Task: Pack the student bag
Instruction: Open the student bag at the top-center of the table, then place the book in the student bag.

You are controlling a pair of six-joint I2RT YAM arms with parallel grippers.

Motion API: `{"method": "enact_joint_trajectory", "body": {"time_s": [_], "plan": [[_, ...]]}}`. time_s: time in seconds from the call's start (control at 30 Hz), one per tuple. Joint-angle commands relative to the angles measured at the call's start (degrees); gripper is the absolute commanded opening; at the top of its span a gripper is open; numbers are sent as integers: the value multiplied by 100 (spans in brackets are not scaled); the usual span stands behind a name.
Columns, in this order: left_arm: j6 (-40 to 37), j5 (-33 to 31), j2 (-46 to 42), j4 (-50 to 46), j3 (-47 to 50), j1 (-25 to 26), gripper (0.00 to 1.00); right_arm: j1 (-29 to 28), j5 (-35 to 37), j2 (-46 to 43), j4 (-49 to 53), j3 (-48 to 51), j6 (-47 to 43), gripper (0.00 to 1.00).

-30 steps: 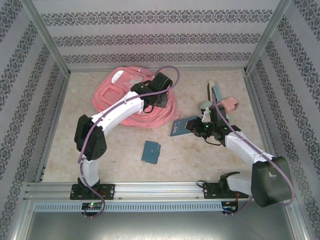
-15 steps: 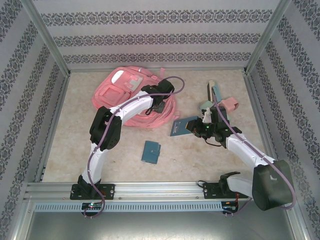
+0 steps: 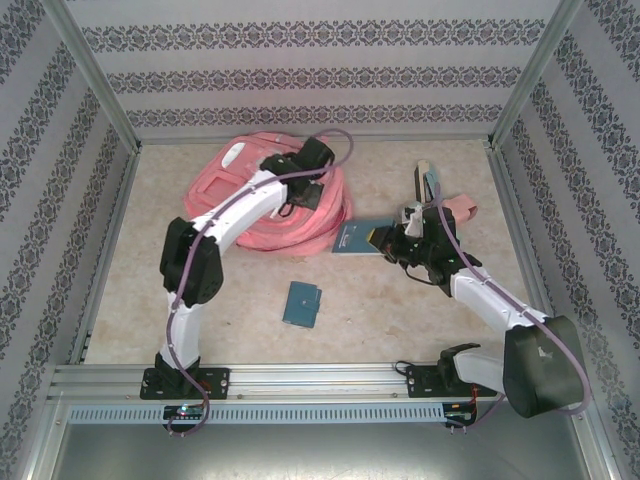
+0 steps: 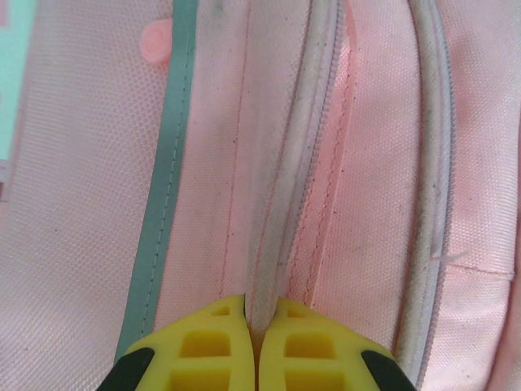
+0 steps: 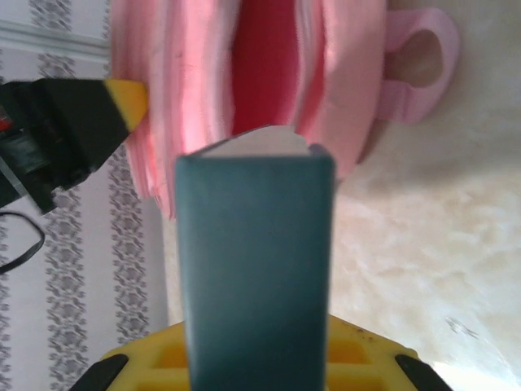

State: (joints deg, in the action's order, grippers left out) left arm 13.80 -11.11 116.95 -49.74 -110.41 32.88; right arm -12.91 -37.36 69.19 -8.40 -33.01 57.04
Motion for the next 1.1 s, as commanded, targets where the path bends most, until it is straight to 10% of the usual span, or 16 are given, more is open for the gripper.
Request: {"method": "enact_joint_trajectory", "body": {"time_s": [0.0,0.3,0.83,1.07], "plan": [[287,491,-748,43,-298,-151,0,-90,11,204,-1553,92,747,0],[963,2439,-1470,886,172,-1232,0,-625,272,1568,-2882,-695,1308,0],[1199,3010,-1468,1012,63,-1564,0,-1637,1345,5044,-3039,-3818,1961,0],[1143,3069,-1490,922,89,-1573,0,-1760,1296,5571,-1870,-4558,1496,40]]}}
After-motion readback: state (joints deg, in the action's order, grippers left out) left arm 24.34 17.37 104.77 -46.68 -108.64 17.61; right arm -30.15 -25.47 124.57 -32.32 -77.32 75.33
